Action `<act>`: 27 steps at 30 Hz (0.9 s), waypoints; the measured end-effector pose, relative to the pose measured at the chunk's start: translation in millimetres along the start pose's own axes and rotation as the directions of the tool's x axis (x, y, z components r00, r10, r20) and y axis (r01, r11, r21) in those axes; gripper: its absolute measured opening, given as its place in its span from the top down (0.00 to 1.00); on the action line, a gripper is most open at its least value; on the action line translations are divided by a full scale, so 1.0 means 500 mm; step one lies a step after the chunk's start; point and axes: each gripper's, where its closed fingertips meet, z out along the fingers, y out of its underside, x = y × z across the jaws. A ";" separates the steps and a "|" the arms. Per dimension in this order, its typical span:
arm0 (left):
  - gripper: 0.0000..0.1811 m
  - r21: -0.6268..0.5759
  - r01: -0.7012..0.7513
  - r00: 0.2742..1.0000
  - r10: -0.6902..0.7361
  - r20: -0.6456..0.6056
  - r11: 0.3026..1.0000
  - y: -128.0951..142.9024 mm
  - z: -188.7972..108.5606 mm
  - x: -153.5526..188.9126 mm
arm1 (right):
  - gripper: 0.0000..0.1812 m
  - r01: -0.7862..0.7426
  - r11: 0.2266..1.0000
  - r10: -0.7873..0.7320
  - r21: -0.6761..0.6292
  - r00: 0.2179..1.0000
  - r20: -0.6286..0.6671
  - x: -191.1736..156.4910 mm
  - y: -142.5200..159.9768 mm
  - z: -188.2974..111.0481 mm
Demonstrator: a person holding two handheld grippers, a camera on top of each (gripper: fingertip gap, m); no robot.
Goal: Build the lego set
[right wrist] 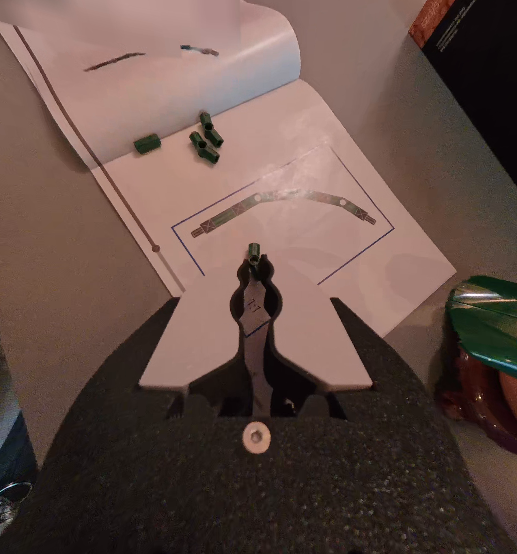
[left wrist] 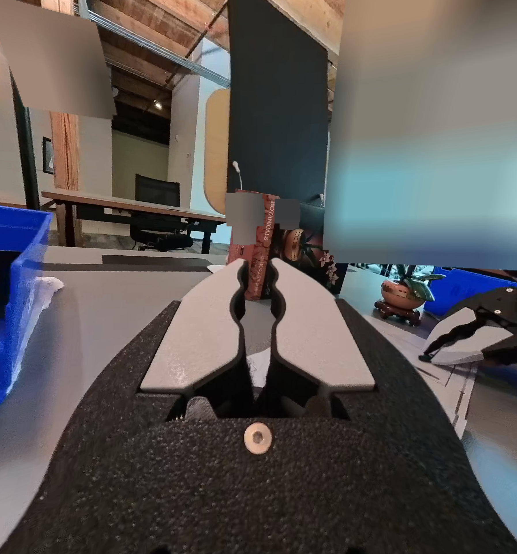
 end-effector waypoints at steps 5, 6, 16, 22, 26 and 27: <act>0.94 -0.003 0.010 1.000 -0.010 0.003 1.000 0.001 -0.002 -0.002 | 0.96 -0.040 0.995 0.041 0.088 0.999 -0.012 0.008 -0.029 0.000; 0.94 -0.014 0.000 1.000 0.000 0.000 1.000 0.004 0.000 0.000 | 0.95 -0.043 0.996 0.043 0.078 0.999 0.002 0.005 -0.026 0.004; 0.94 -0.077 -0.098 0.995 0.097 -0.012 0.992 0.024 0.007 0.012 | 0.78 -0.020 0.969 0.008 0.248 0.999 0.051 -0.002 -0.090 -0.054; 0.94 -0.054 -0.090 0.996 0.091 0.012 0.994 0.016 0.005 0.001 | 0.83 0.112 0.872 -0.046 0.476 0.988 -0.147 0.048 -0.155 -0.324; 0.94 -0.080 -0.105 0.993 0.109 0.044 0.991 0.000 0.021 -0.007 | 0.87 0.173 0.902 0.028 0.395 0.891 -0.454 0.128 -0.091 -0.538; 0.94 -0.083 -0.120 0.992 0.123 0.030 0.989 -0.010 0.034 0.002 | 0.87 0.156 0.921 0.055 0.356 0.854 -0.517 0.147 -0.062 -0.585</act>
